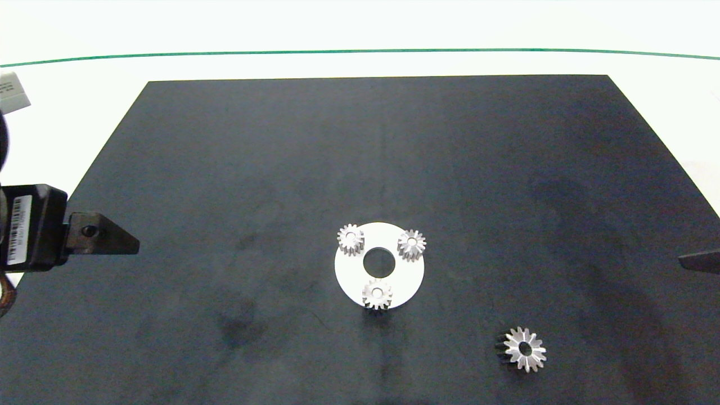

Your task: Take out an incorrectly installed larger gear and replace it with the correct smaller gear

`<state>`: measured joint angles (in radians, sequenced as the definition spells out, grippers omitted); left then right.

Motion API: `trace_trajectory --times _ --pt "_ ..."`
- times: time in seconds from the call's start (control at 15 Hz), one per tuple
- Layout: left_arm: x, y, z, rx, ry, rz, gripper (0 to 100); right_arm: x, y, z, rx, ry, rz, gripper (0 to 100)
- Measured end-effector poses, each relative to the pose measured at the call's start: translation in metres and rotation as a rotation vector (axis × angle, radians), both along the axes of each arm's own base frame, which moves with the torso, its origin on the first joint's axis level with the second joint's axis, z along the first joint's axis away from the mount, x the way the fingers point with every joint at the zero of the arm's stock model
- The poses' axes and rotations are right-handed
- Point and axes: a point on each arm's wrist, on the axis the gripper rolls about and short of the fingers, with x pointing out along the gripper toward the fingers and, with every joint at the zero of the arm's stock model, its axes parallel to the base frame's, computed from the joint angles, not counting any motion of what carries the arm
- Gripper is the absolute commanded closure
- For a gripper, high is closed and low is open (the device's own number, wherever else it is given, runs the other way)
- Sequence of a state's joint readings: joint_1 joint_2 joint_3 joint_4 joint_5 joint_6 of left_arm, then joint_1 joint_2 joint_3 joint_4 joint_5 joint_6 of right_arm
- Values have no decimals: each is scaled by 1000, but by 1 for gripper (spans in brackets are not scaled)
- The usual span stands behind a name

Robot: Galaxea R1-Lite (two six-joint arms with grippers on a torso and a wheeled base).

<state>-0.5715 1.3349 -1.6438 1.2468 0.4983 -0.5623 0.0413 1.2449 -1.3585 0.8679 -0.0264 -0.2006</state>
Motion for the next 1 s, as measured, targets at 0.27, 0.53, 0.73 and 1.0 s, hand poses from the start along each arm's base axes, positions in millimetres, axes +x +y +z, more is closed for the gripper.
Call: trace_trajectory --times 0.27,0.53,0.73,1.0 --pt "-16 9 4 -5 -39 -31 0 5 2 -7 -20 -14 26 0" --pt "-24 13 5 -14 -60 -46 0 11 3 -15 -53 -45 20 0" --pt "-25 14 6 -14 -64 -52 0 9 3 -18 -54 -56 22 0" --pt "-27 15 6 -23 -78 -50 0 2 3 -15 -46 -97 19 0"
